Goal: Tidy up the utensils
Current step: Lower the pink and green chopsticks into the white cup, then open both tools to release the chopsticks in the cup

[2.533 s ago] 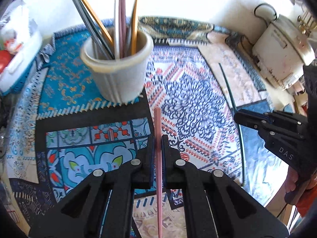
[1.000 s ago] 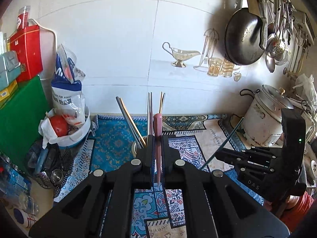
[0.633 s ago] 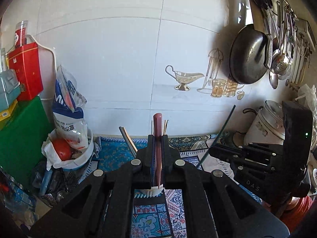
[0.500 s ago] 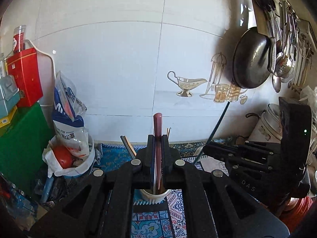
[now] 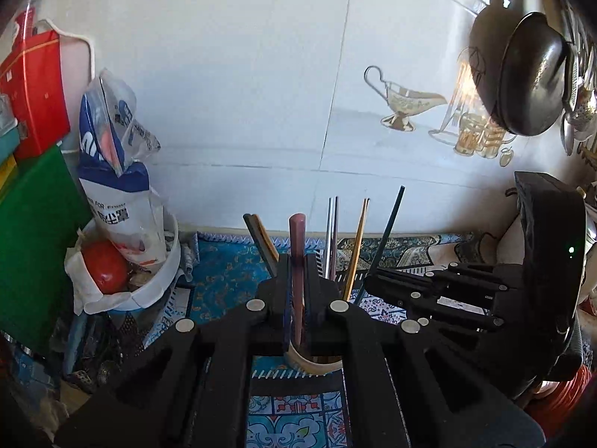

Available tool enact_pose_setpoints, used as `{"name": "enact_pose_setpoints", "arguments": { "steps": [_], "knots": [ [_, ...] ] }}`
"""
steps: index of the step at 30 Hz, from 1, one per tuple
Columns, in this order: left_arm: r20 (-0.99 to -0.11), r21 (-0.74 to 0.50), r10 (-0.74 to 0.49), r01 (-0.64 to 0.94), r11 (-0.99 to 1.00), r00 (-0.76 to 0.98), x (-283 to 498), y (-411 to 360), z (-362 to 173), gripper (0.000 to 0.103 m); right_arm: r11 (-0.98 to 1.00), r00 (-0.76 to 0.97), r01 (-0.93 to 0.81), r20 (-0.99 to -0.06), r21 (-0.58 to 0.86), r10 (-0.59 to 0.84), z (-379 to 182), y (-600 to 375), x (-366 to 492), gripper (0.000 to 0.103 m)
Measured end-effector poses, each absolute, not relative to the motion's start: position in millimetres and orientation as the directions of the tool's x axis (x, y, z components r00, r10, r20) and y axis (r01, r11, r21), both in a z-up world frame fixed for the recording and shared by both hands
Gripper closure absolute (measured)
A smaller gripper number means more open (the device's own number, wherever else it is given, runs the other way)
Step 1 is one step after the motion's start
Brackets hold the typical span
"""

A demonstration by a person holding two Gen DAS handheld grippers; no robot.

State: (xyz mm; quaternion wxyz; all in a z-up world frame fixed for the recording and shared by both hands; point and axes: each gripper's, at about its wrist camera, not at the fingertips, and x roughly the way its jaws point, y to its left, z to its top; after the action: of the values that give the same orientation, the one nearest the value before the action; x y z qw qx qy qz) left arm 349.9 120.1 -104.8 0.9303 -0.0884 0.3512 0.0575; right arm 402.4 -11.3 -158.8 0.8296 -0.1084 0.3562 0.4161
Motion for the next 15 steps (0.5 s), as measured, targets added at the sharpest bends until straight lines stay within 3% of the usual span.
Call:
{"name": "enact_pose_setpoints", "arguments": {
  "steps": [9, 15],
  "knots": [
    [-0.702, -0.107, 0.052, -0.178, 0.978, 0.71, 346, 118, -114, 0.099, 0.621, 0.349, -0.776, -0.744, 0.113, 0.57, -171, -3, 404, 0.097],
    [-0.649, -0.128, 0.037, -0.157, 0.979, 0.76, 316, 111, -76, 0.088, 0.627, 0.407, -0.774, -0.686, 0.092, 0.603, -131, -27, 377, 0.088]
  ]
}}
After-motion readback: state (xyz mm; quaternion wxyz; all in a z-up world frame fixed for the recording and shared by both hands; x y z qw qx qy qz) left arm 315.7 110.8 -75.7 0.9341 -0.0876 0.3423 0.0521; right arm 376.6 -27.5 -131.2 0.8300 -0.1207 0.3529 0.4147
